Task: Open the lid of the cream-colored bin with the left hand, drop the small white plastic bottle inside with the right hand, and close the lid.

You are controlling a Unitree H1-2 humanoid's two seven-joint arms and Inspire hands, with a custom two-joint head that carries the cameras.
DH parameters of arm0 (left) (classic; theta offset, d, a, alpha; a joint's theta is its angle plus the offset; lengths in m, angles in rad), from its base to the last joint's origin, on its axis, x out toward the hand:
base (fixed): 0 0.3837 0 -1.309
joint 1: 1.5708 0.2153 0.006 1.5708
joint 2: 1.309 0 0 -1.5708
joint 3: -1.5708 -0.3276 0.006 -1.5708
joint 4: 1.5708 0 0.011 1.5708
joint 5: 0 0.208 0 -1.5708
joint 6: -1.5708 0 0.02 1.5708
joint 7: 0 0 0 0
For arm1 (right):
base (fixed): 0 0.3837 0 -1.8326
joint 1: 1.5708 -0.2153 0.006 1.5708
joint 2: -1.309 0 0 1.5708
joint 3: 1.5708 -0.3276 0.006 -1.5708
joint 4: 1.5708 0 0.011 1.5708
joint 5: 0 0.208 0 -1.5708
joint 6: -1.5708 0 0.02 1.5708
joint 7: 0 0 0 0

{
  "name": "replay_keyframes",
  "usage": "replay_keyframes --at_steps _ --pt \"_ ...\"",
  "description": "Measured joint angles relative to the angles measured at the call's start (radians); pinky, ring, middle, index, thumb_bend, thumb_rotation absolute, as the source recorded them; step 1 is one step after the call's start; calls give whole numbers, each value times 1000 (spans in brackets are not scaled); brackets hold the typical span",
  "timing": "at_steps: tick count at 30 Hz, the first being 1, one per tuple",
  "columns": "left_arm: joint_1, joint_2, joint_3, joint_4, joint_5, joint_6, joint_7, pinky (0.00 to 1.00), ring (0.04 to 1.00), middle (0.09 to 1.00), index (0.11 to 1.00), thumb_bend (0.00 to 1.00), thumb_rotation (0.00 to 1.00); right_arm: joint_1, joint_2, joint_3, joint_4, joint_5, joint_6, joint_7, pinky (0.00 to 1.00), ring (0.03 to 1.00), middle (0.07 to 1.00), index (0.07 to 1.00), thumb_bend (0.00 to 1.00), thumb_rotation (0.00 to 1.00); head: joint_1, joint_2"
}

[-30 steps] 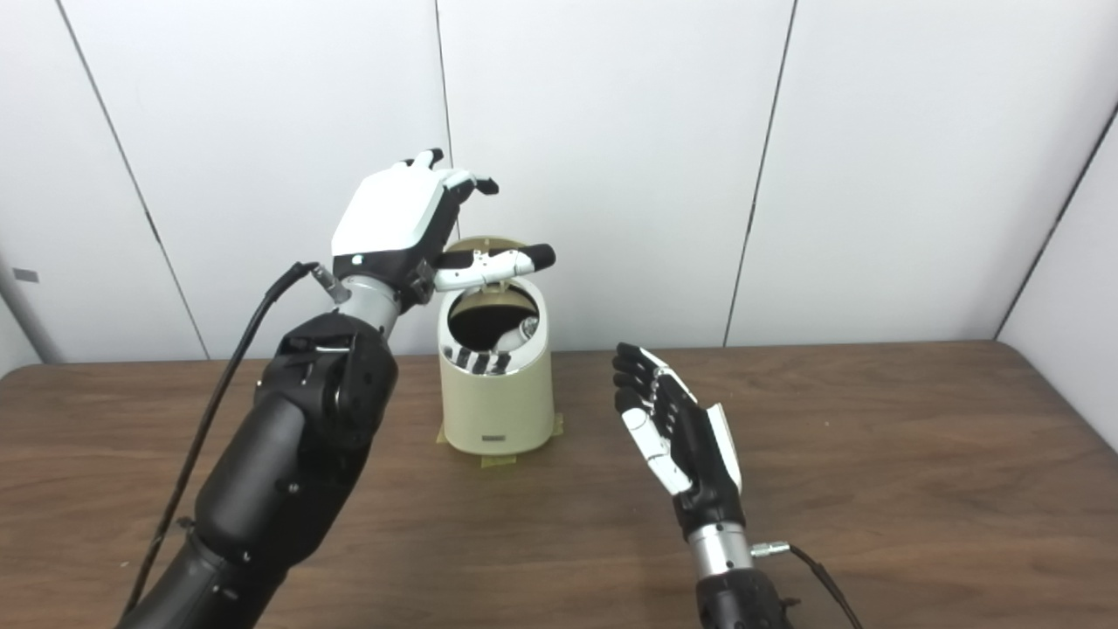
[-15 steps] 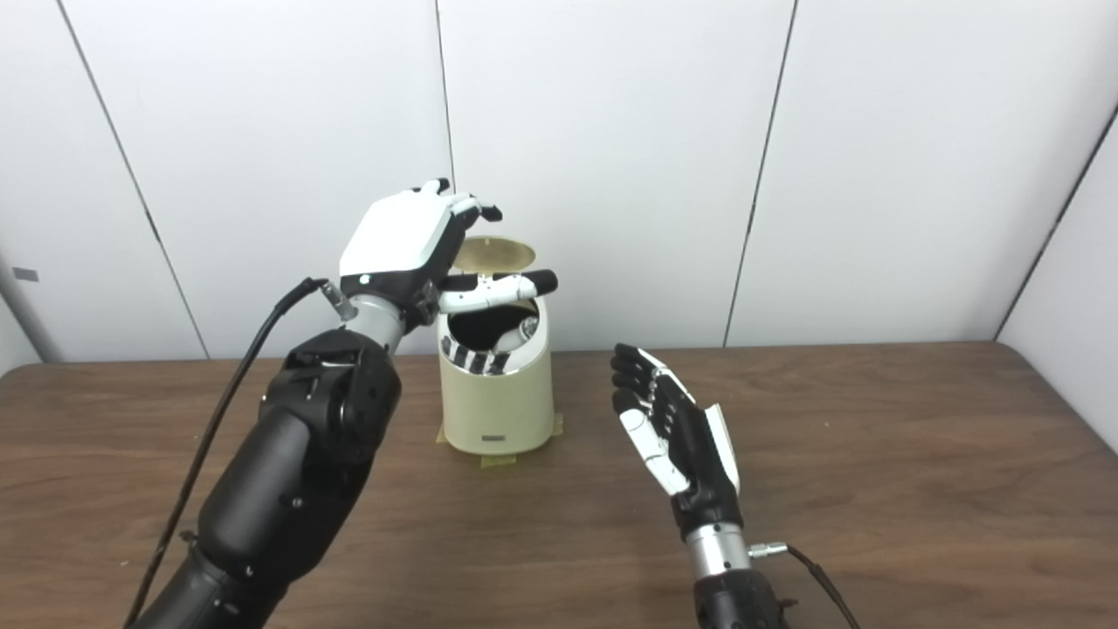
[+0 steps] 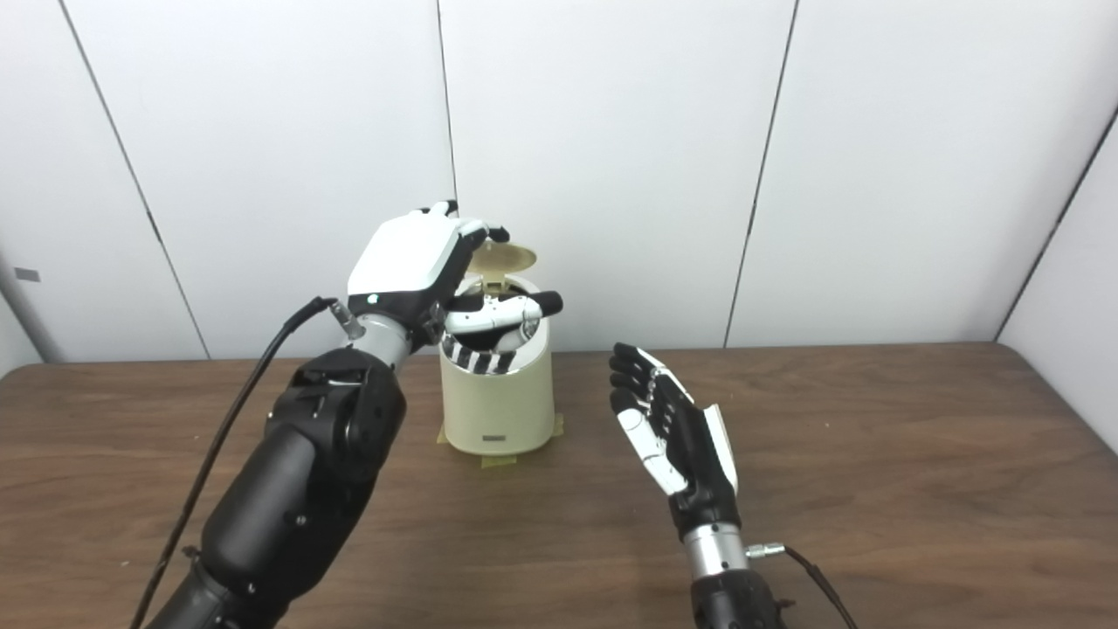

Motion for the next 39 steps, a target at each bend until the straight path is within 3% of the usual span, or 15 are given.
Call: replay_keyframes --at_steps 39 --pt "130 -4 -4 -41 16 -32 -1 1000 958 841 814 882 999 1 13 -1 -28 5 22 2 701 796 810 805 409 715 -11 15"
